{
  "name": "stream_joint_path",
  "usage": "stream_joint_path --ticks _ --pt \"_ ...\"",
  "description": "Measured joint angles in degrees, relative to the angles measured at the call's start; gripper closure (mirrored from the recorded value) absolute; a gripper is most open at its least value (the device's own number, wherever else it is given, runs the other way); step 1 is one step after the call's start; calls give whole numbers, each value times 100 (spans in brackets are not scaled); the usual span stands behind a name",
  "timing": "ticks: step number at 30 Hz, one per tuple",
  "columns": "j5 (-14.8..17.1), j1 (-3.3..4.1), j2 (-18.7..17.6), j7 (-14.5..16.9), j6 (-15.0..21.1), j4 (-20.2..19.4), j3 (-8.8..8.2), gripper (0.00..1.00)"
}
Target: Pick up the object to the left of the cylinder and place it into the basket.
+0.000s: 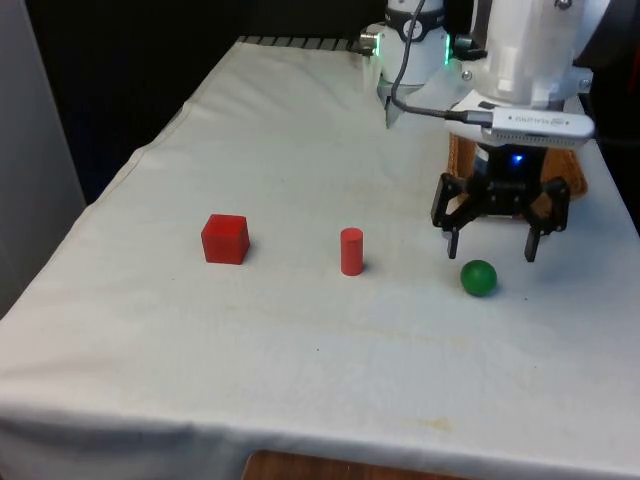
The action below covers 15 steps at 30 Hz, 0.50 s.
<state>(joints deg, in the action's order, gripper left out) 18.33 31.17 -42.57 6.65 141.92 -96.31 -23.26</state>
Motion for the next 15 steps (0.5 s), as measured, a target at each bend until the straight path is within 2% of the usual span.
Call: stream_joint_path --ticks 15 --pt "0 -57 -201 11 138 0 -6 0"
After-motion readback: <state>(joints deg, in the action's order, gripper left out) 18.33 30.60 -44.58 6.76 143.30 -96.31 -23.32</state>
